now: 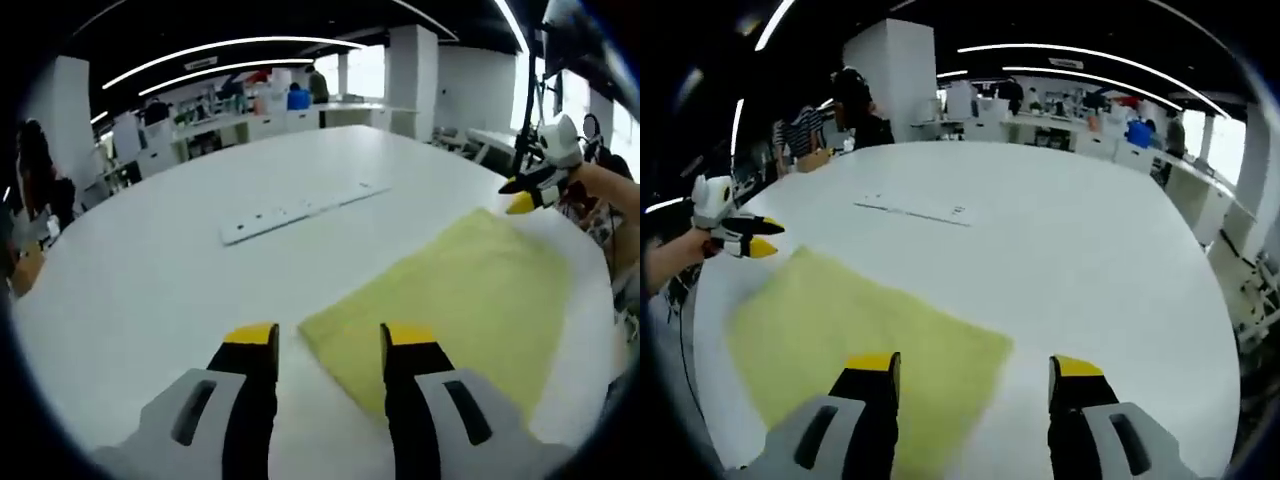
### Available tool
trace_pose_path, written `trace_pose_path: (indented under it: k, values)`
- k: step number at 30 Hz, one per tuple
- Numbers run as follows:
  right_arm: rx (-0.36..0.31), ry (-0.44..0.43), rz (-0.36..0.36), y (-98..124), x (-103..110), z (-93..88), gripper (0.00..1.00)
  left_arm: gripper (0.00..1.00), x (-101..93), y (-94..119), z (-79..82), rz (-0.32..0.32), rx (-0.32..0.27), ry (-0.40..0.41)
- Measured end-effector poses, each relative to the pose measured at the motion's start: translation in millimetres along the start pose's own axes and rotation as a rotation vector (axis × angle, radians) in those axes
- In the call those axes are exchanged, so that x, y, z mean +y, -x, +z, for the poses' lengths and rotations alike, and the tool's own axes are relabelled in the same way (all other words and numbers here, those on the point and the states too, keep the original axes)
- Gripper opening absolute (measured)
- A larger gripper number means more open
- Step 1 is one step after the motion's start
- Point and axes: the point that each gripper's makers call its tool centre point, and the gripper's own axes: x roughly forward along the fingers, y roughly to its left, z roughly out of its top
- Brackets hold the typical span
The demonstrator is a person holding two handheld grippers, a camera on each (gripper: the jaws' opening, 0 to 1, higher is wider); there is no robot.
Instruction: Fold the garment on the visible template until the final outline fits inside the template.
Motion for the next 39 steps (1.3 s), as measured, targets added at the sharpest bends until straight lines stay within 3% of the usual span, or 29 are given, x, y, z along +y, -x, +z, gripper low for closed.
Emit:
trace_pose_path:
  k: [10, 19, 30, 39]
  values:
    - [0.013, -0.007, 0.109, 25, 35, -5.3, 0.80, 0.59, -13.9, 34, -7.9, -0.047, -0.019, 0.001]
    - [0.059, -0.006, 0.201, 49, 60, -31.9, 0.88, 0.70, -32.0, 59, -20.2, -0.101, -0.026, -0.006]
    - [0.115, 0.007, 0.242, 74, 72, -76.4, 0.87, 0.71, -66.9, 85, -44.3, -0.177, -0.014, -0.035]
    - [0.132, -0.021, 0.241, 83, 76, -104.8, 0.74, 0.59, -81.1, 95, -73.4, -0.174, 0.010, 0.012]
